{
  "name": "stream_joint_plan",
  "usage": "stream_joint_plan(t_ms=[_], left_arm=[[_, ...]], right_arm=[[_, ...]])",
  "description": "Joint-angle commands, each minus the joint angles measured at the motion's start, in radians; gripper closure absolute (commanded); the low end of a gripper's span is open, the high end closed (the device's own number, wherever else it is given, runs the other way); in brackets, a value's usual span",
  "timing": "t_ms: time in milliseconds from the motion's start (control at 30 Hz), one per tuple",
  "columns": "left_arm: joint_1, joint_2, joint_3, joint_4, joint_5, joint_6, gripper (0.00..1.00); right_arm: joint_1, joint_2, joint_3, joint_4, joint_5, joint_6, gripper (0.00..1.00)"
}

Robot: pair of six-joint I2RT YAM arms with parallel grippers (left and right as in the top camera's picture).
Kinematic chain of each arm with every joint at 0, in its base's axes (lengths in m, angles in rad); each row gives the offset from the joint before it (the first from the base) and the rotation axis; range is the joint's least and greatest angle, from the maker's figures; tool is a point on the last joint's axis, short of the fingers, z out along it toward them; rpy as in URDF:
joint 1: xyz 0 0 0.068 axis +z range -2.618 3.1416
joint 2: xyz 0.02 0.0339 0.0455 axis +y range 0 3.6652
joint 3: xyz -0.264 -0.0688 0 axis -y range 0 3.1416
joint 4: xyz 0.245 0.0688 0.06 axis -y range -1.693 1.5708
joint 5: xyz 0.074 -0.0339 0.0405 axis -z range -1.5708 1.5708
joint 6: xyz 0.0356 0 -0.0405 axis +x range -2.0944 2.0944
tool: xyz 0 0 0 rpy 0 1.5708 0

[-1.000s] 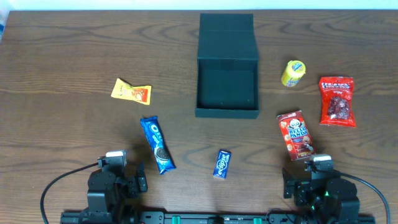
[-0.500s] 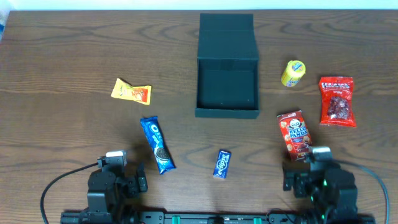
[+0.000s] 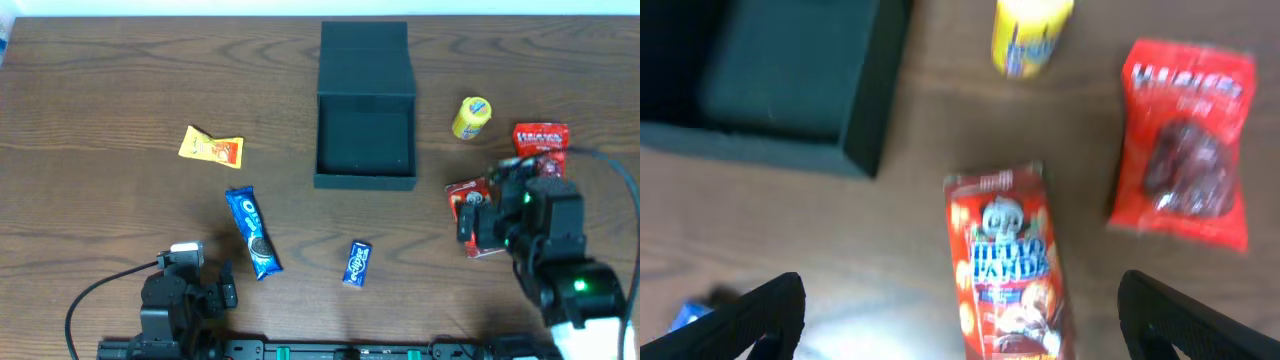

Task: Pack container
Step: 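Move the right gripper down onto the red Hello Panda box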

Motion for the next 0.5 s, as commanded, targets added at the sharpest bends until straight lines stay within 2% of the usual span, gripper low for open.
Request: stream_joint_plan(t_ms=[0,167,267,467], left_arm=[[0.004,-0.010,-0.042,-0.013,0.008,0.014,0.05],[0.004,-0.010,-0.042,-0.013,0.008,0.014,0.05],[0.004,-0.010,-0.042,-0.013,0.008,0.014,0.05],[0.004,-0.010,-0.042,-0.013,0.008,0.014,0.05]], right_arm=[[-0.015,0.055,0.087,-0.033,0.003,-0.011,0.01],[-0.110,0.169,0.264,-0.284,0.004,-0.011,0.01],[-0.180,0.221,0.321,-0.369,-0.005,-0.012,0.01],[-0.188,0.296,0.322,-0.448,-0.016,-0.027,0.01]])
